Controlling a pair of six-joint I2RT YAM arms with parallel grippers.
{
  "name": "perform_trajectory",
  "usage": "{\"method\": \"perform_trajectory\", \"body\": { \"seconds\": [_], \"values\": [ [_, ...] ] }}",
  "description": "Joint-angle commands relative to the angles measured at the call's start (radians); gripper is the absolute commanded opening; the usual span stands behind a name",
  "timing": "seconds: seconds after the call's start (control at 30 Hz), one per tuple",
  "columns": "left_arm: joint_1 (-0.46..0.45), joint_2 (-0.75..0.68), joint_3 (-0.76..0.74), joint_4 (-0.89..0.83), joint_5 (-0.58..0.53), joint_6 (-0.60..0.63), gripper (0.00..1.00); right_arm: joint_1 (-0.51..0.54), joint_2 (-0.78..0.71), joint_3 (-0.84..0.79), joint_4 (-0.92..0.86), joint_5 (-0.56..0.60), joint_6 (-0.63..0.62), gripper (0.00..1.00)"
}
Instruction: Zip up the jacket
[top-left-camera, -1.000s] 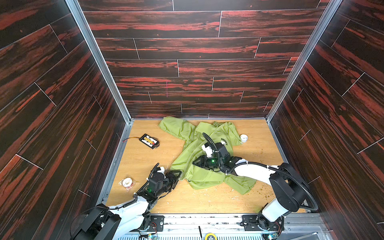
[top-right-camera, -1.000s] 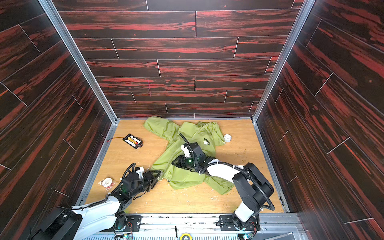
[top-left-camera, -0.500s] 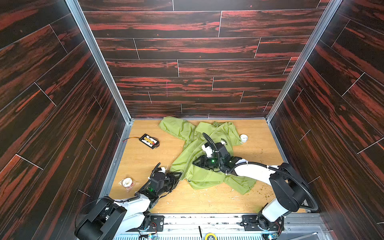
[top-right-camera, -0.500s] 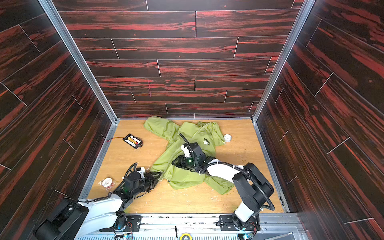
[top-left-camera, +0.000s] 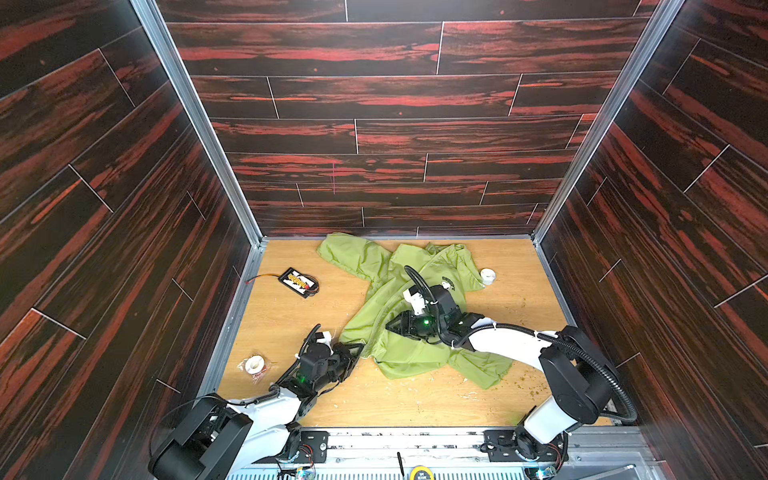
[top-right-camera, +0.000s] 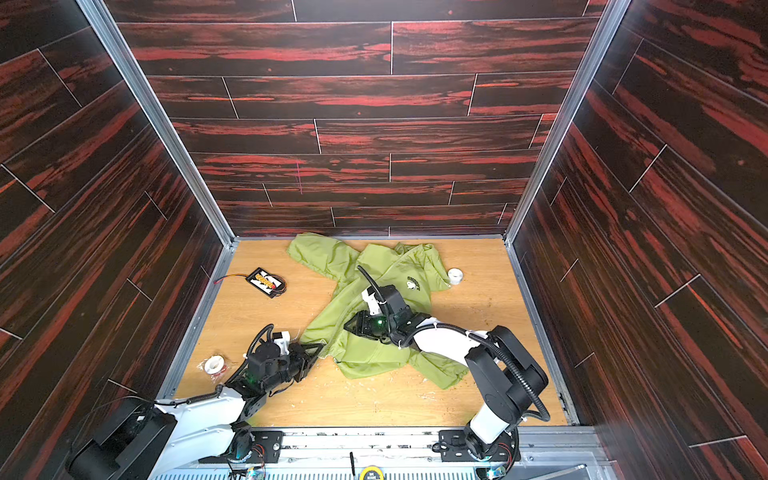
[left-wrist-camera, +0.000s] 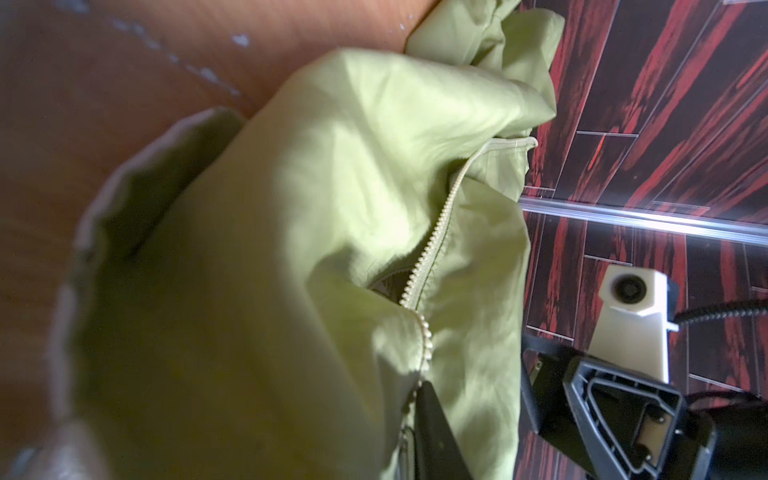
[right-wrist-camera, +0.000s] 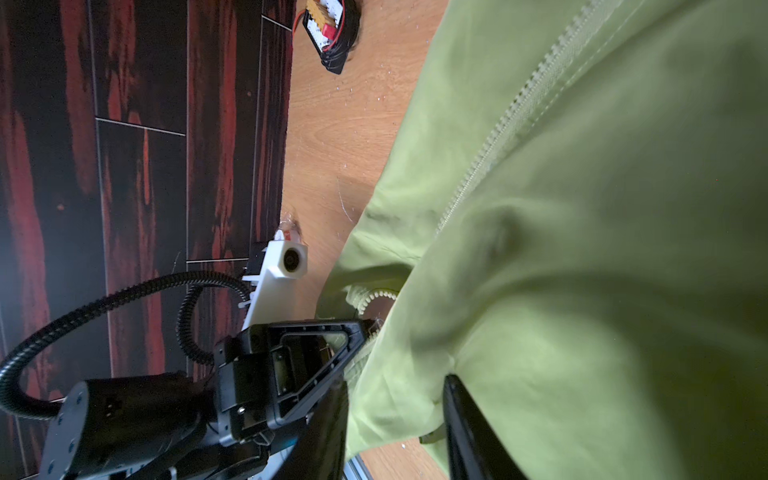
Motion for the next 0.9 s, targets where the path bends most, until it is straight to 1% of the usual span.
{"method": "perform_trajectory", "body": {
  "seconds": [0.0,0.1,0.2,0.3,0.37,0.47,0.57,0.77,0.87],
  "values": [
    [0.004,-0.037,0.045,0.036,0.021,0.065,0.0,-0.014,-0.058,0.049,-0.052,0.006,-0.04,0.4],
    [0.004,-0.051,0.09,0.027,0.066,0.154,0.0,-0.031,-0.087,0.073,-0.075,-0.007,-0.059,0.4],
    [0.006,-0.049,0.133,0.041,0.117,0.23,0.0,-0.065,-0.111,0.086,-0.062,-0.069,-0.05,0.4],
    [0.009,-0.027,0.171,0.106,0.187,0.287,0.0,-0.12,-0.136,0.064,0.015,-0.154,0.003,0.4],
    [0.013,0.001,0.191,0.19,0.24,0.31,0.0,-0.159,-0.145,0.046,0.087,-0.217,0.051,0.36],
    [0.025,0.061,0.236,0.254,0.321,0.326,0.0,-0.193,-0.138,0.043,0.161,-0.296,0.097,0.28],
    [0.042,0.14,0.269,0.347,0.381,0.307,0.0,-0.201,-0.135,0.046,0.197,-0.328,0.122,0.24],
    [0.075,0.349,0.336,0.651,0.479,0.131,0.0,-0.205,-0.131,0.024,0.229,-0.352,0.153,0.24],
    [0.075,0.41,0.384,0.676,0.536,0.089,0.0,-0.206,-0.122,0.003,0.258,-0.364,0.174,0.24]
  ]
}}
